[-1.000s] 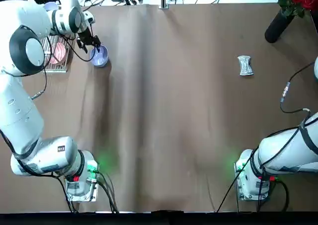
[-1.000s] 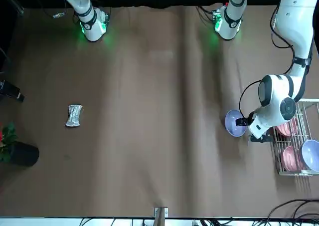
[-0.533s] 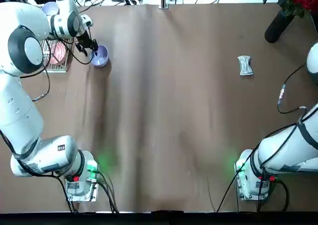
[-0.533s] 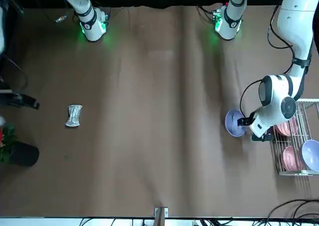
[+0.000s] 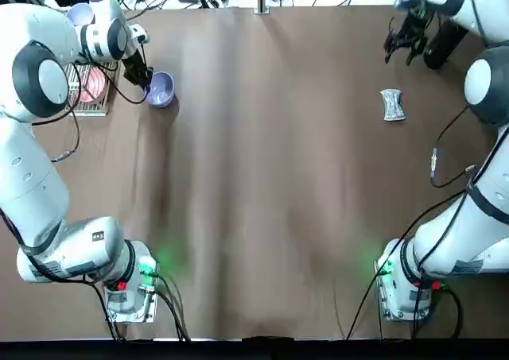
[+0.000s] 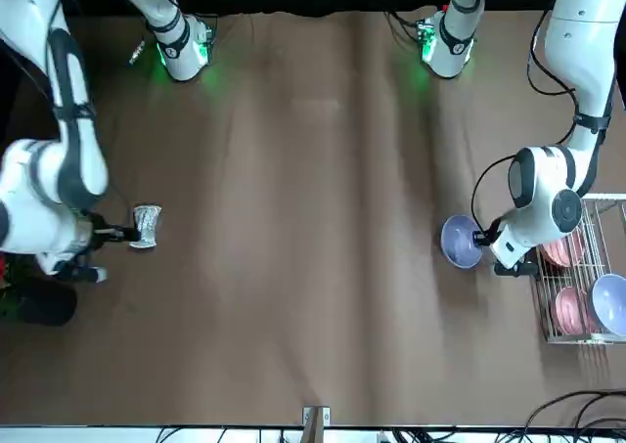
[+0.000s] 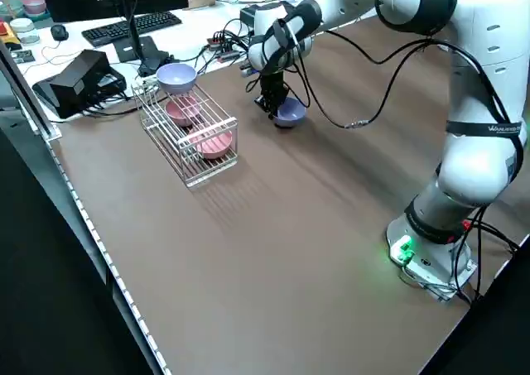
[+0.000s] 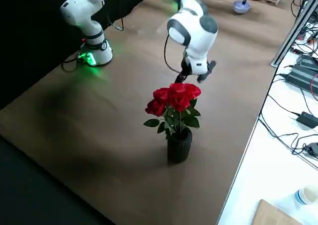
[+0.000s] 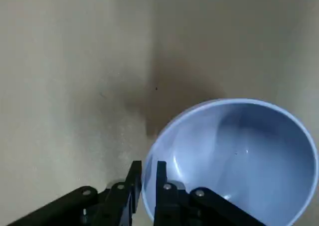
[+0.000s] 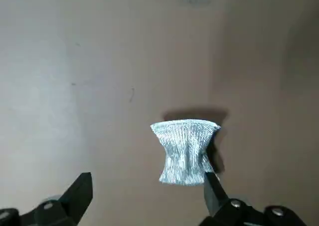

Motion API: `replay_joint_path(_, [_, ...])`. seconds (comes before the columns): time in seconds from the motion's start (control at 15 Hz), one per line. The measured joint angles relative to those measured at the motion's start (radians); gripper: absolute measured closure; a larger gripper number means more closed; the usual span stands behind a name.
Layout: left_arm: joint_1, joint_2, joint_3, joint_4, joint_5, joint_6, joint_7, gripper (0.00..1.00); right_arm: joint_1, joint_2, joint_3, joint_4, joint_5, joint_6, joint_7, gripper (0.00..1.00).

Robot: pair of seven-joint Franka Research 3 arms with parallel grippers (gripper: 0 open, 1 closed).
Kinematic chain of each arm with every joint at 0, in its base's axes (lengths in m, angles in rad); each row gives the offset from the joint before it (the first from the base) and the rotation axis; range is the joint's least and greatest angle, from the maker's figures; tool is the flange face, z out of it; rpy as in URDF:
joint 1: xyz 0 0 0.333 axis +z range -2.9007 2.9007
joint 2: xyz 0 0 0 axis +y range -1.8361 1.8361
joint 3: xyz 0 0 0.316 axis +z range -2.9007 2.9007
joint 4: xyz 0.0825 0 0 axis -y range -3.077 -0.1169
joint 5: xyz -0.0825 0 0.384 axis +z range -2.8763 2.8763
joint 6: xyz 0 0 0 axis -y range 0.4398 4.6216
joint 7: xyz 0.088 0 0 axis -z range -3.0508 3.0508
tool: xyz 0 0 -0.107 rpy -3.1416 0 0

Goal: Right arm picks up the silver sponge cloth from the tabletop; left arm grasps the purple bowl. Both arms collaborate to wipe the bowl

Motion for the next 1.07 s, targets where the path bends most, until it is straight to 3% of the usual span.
replay_joint_path(0.07, [0.000, 0.000, 0.000, 0.000, 0.000, 0.000, 0.000, 0.82, -0.001, 0.010, -0.001, -0.028, 0.000, 0.021, 0.000, 0.03])
replay_joint_path(0.2, [0.000, -0.003, -0.002, 0.000, 0.000, 0.000, 0.000, 0.96, -0.004, 0.036, -0.003, -0.051, 0.000, 0.038, -0.001, 0.05])
replay_joint_path(0.27, [0.000, -0.006, -0.003, 0.000, 0.000, 0.000, 0.000, 0.95, -0.004, 0.048, -0.004, -0.053, 0.000, 0.039, -0.001, 0.07])
replay_joint_path(0.4, [0.000, -0.011, -0.009, 0.000, 0.000, 0.002, 0.000, 0.95, -0.004, 0.069, -0.003, -0.054, 0.000, 0.042, -0.001, 0.24])
replay_joint_path(0.47, [-0.001, -0.013, -0.017, 0.001, 0.000, 0.004, 0.000, 0.96, -0.004, 0.075, -0.003, -0.053, -0.001, 0.044, -0.003, 0.25])
replay_joint_path(0.53, [0.000, -0.016, -0.034, 0.003, 0.000, 0.009, -0.001, 0.96, -0.004, 0.081, -0.003, -0.054, -0.002, 0.044, -0.003, 0.31])
replay_joint_path(0.8, [-0.002, -0.051, -0.163, 0.008, -0.024, 0.012, -0.127, 0.96, -0.006, 0.104, -0.007, -0.054, -0.003, 0.043, -0.030, 0.37])
replay_joint_path(0.87, [-0.007, -0.057, -0.203, 0.011, -0.028, 0.012, -0.191, 0.96, -0.007, 0.105, -0.007, -0.054, -0.003, 0.043, -0.035, 0.37])
replay_joint_path(0.93, [-0.025, -0.061, -0.284, 0.031, -0.029, 0.013, -0.349, 0.96, -0.011, 0.106, -0.009, -0.053, -0.005, 0.043, -0.057, 0.39])
replay_joint_path(1.07, [-0.080, -0.062, -0.328, 0.059, -0.029, 0.013, -0.485, 0.96, -0.022, 0.106, -0.012, -0.053, -0.005, 0.043, -0.101, 0.40])
